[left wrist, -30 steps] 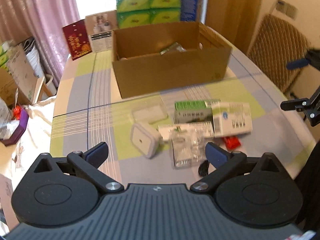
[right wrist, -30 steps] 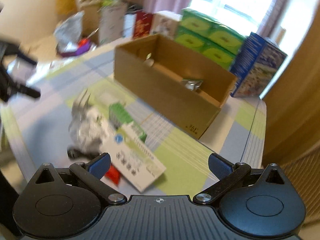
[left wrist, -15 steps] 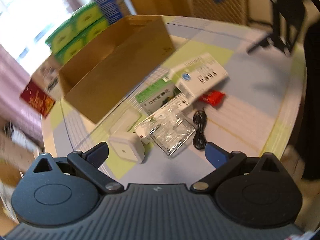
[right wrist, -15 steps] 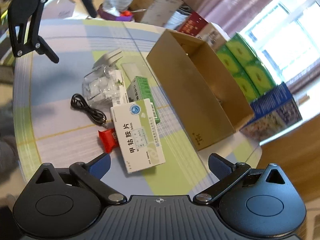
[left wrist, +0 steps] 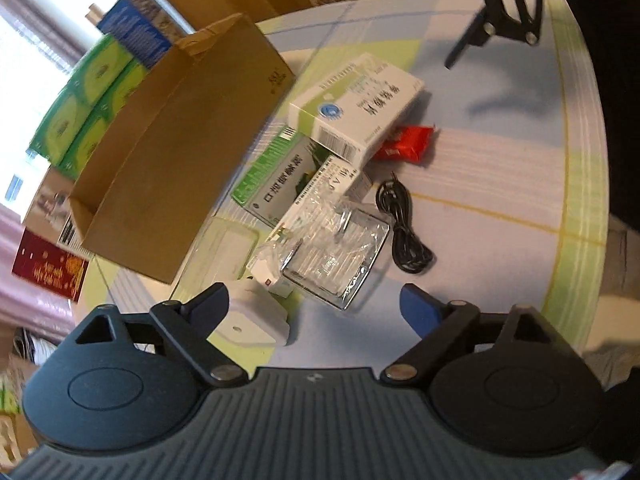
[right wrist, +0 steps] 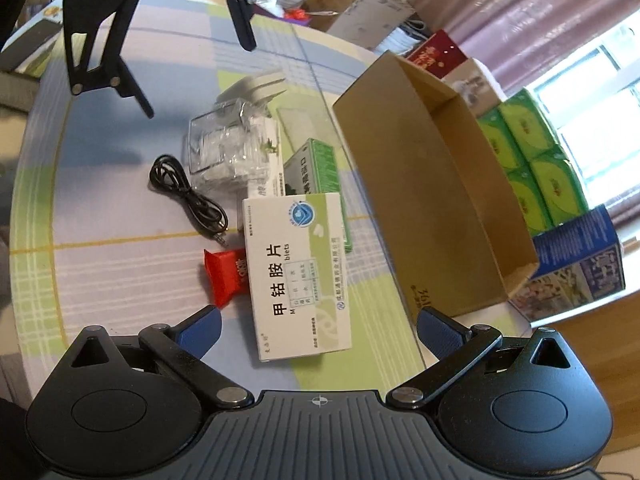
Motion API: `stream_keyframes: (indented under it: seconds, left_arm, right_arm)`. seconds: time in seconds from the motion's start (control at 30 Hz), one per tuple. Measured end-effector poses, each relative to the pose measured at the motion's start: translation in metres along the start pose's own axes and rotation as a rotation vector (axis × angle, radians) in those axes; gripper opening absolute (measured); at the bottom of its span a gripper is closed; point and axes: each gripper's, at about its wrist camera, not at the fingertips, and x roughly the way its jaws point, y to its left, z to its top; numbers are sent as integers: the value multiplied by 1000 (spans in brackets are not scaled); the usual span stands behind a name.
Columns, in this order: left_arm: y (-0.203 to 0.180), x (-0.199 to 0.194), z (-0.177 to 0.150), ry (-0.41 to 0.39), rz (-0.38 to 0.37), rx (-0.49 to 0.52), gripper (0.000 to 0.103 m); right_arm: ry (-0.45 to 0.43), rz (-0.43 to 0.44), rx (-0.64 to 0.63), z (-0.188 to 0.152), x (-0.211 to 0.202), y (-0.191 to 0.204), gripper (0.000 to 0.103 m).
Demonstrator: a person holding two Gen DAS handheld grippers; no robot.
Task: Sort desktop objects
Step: 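Grasp the white medicine box with the right tool while the left tool grasps the clear plastic tray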
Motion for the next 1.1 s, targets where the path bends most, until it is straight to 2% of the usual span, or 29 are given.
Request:
stream_keyframes:
  seconds: [0.07,0.33,0.93,1.1]
  left_arm:
    - [-1,6,0,1,-5,32,85]
    - [-2,19,0,-35,-13,107,84]
    - [-12,51,1,-28,-26,287,62]
    - [-11,53,1,-49,-18,308,65]
  right_arm:
    - [2,4,-3,-1,6,0,101]
    - [2,20,-15,-1,23,-2,101]
    - [-10,48,-56,-4,49,1,101]
    - [0,88,-26,-2,56,-3,101]
